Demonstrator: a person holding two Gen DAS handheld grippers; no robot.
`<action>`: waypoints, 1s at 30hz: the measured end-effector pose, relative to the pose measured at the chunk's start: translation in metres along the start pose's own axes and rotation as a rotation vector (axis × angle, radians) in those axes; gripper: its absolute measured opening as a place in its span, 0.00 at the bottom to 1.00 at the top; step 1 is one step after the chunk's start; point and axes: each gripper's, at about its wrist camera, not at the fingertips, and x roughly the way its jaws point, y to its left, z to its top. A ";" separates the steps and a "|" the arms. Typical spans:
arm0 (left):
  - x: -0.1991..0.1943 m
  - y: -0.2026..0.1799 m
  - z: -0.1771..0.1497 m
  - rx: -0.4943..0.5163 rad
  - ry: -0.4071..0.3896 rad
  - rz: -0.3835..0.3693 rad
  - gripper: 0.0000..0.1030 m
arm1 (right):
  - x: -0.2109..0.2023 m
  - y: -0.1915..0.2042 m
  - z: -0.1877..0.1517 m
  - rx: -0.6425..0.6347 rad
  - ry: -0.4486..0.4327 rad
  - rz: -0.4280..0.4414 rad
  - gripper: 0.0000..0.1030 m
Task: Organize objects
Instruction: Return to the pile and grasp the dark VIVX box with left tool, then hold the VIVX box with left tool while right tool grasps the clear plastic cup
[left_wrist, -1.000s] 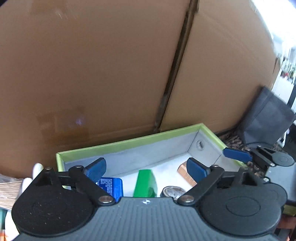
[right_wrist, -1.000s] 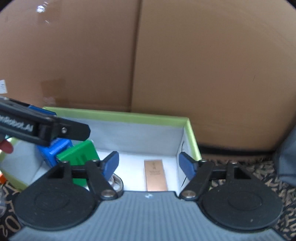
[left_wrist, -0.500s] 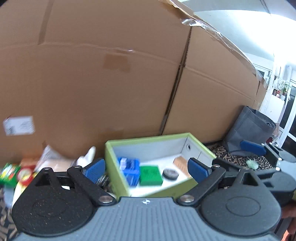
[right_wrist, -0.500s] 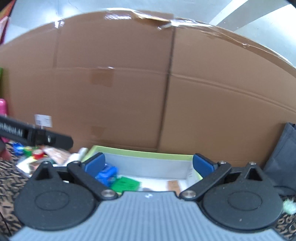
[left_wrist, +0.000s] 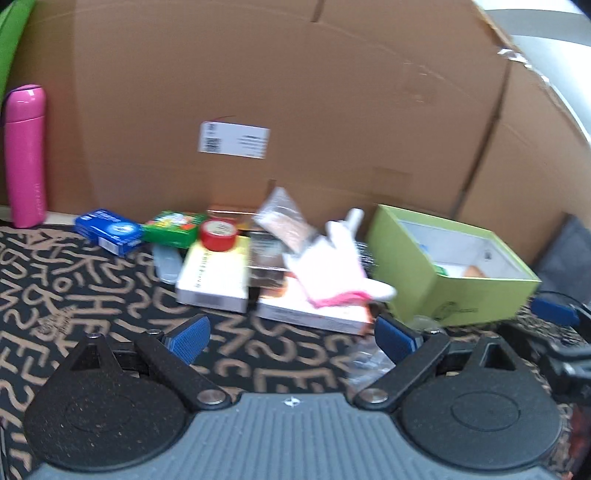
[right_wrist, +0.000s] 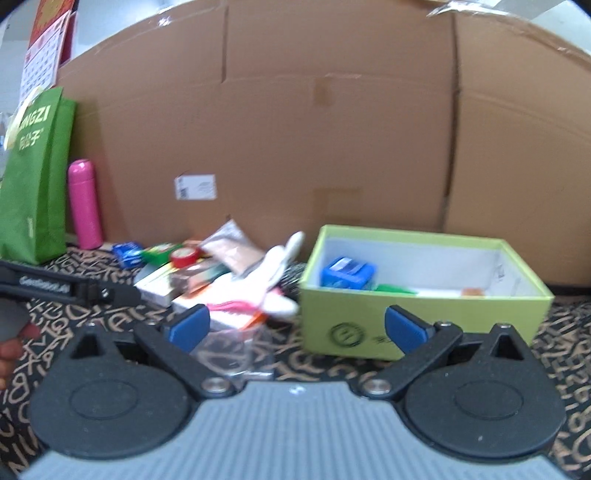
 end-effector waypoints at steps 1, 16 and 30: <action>0.005 0.003 0.002 0.000 -0.001 0.018 0.96 | 0.003 0.005 0.000 0.000 0.009 0.008 1.00; 0.120 0.009 0.040 0.069 0.096 0.093 0.62 | 0.020 0.030 0.004 -0.016 0.037 0.032 1.00; 0.013 0.034 -0.011 0.113 0.155 -0.057 0.41 | 0.060 0.042 -0.024 0.024 0.126 0.125 0.85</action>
